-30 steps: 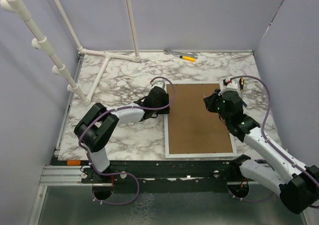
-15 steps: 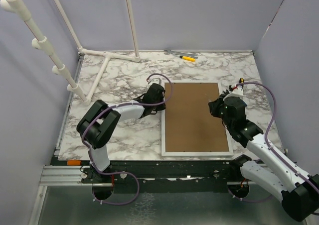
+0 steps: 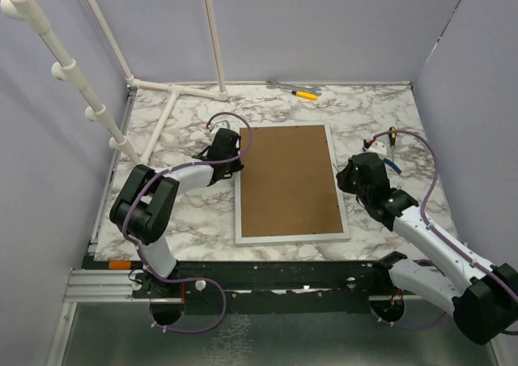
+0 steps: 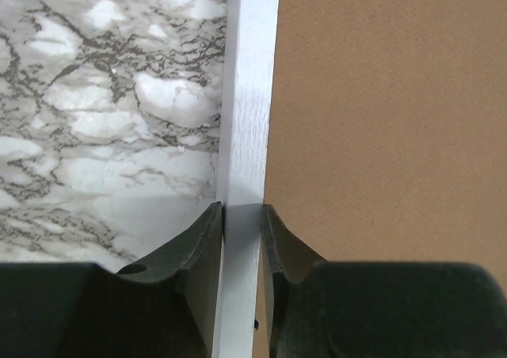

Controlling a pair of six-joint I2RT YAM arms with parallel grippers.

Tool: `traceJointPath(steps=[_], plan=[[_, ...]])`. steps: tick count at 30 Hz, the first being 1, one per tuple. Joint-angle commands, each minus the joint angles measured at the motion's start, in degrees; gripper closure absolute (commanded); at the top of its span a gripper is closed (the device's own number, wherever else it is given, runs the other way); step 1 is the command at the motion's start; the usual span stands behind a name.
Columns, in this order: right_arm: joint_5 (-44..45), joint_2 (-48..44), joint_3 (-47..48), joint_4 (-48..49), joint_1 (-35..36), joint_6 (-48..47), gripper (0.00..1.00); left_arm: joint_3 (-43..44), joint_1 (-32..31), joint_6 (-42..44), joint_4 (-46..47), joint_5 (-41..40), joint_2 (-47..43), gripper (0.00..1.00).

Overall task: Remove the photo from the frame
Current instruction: Adjust the photo frame at the center of the board.

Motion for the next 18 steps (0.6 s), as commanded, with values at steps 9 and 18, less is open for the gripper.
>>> traceJointPath(steps=[9,18], plan=[[5.8,1.1,5.6,-15.5,-0.1,10.0,0.99,-3.7,0.0,-1.0,0.4,-0.7,-8.4,0.58],[8.1,2.5,14.1,-36.4,0.0,21.6,1.00,-3.4,0.0,-0.2,2.9,0.0,-10.7,0.52]])
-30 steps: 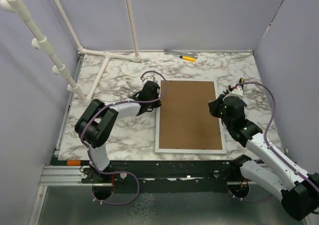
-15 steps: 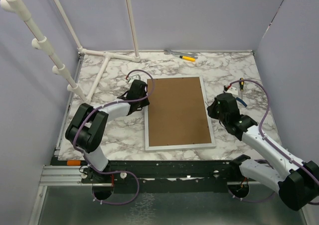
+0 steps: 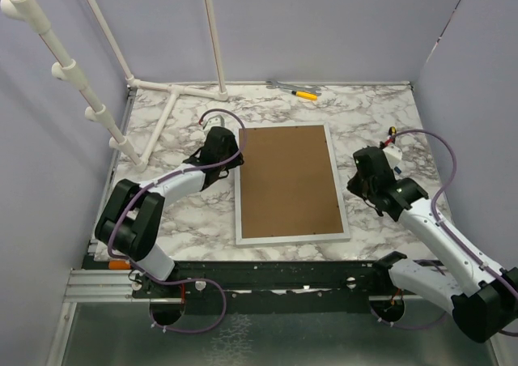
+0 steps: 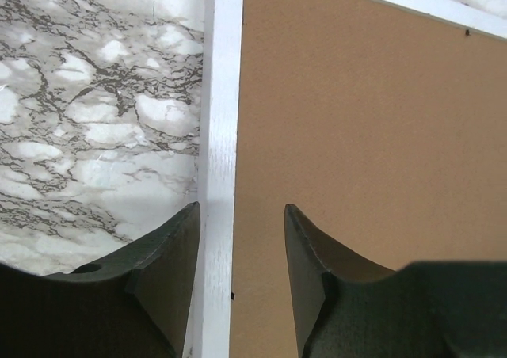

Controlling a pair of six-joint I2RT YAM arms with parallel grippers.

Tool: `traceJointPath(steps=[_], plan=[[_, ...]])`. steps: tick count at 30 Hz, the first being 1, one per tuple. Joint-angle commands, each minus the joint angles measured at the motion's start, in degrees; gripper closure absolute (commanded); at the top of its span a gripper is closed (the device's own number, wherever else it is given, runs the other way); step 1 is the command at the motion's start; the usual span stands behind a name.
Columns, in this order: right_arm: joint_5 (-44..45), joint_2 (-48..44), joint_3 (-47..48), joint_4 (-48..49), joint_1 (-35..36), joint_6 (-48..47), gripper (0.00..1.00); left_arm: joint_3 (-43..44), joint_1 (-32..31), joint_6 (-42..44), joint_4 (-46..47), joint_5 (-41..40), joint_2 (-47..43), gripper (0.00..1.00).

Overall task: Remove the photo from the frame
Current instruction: Adjust the photo frame at the center of the board.

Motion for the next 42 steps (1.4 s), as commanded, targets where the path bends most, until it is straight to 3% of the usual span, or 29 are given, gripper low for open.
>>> traceJointPath(steps=[1,12,25,35,42], plan=[[1.9,0.9,4.4,-14.1,0.0,6.6,1.00,0.8,0.0,0.8,2.4,0.0,-1.5,0.52],[-7.6,4.0,10.2,-34.1,0.0,8.6,0.99,13.1,1.5,2.9,3.5,1.6,7.8,0.54],[-16.7,3.1,10.8,-45.5,0.0,6.5,1.00,27.7,5.4,4.6,1.5,6.1,18.0,0.53],[-28.8,0.2,4.1,-39.3,0.0,5.2,1.00,35.9,7.7,7.1,1.5,13.7,25.6,0.54],[-30.0,1.1,1.1,-32.3,0.0,7.8,1.00,43.1,9.2,6.6,1.1,19.2,32.6,0.58]])
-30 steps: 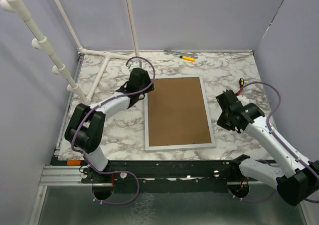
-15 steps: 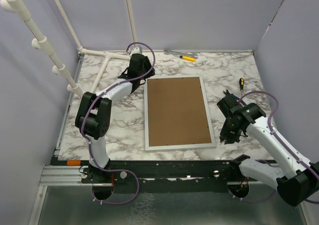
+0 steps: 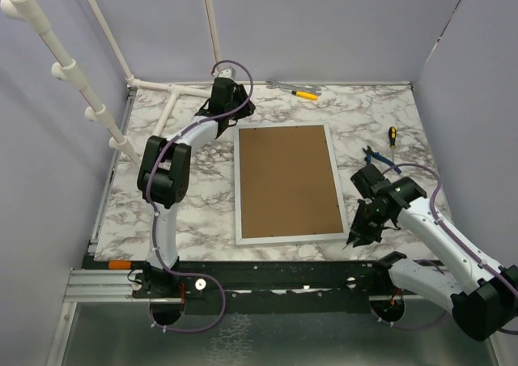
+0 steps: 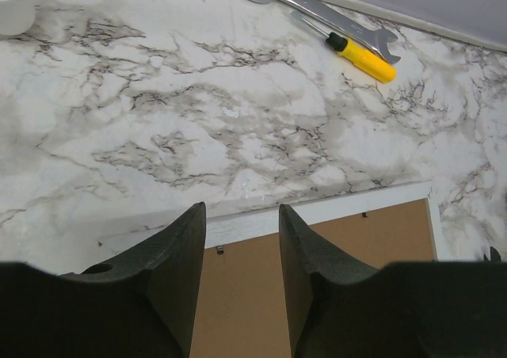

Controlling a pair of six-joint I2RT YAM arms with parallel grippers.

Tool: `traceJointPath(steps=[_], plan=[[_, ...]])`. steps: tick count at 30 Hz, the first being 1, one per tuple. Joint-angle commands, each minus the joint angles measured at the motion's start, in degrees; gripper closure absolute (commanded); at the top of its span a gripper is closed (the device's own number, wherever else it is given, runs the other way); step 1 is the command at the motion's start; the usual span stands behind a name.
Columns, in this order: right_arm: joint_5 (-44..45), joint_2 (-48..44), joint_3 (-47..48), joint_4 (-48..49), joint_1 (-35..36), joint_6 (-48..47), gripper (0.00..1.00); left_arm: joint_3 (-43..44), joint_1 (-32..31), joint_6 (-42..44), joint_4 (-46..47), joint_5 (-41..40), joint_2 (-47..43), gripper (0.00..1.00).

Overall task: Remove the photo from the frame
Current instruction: Adjust the photo frame at the center of the board.

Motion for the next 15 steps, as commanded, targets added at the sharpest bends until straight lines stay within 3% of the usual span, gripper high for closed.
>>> traceJointPath(steps=[1,15], plan=[[-2.2,0.6,-1.1,6.4,0.0,2.4,1.00,4.5,1.0,0.4,-0.1,5.5,4.3,0.57],[13.7,9.0,6.5,5.5,-0.1,3.9,0.99,10.7,1.4,-0.2,-0.3,5.5,12.1,0.58]])
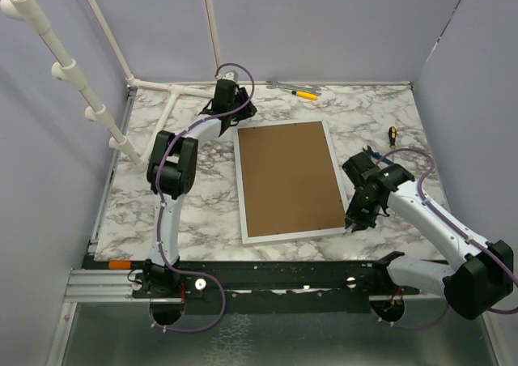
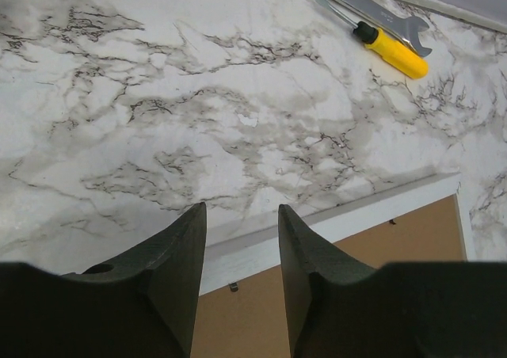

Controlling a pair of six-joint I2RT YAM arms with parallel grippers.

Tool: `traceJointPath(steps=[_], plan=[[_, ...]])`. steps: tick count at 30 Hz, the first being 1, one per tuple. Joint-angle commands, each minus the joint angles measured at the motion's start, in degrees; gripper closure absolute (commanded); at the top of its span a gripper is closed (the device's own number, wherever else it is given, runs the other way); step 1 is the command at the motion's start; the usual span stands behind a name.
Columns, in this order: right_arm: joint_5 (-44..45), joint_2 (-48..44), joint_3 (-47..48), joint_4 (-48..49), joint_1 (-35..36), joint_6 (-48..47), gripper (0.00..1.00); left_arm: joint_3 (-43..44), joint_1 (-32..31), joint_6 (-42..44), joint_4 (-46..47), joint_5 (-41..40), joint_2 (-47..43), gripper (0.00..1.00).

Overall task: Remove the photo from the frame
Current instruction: Adjust the photo frame at the center of the board.

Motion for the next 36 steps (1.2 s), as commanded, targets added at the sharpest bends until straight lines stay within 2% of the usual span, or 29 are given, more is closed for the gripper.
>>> traceJointPath(steps=[1,14,22,23,26,27,36], plan=[[7.7,0.8,2.8,0.6,-0.1,1.2,1.00,2.9,0.5,-0.2,-0.1,1.3,2.7,0.58],[9.5,3.0,2.1,3.7,-0.1,0.4,1.00,7.6,1.2,0.7,-2.3,2.8,6.4,0.59],[9.9,3.6,1.6,5.8,-0.1,-0.3,0.99,5.6,1.3,0.4,-3.6,5.2,7.1,0.74],[10.1,3.9,1.8,5.9,-0.1,-0.4,0.99,5.5,1.4,0.5,-3.9,5.2,7.2,0.78],[10.8,4.9,2.5,6.0,-0.1,-0.7,1.00,5.1,1.6,0.6,-5.0,5.5,7.4,0.98],[10.9,5.0,2.8,6.1,-0.1,-0.9,0.99,5.0,1.6,0.7,-5.5,5.5,7.3,1.00],[12.8,7.5,5.9,7.1,-0.2,-2.7,0.99,1.2,2.1,2.7,-8.7,2.6,5.5,1.00]])
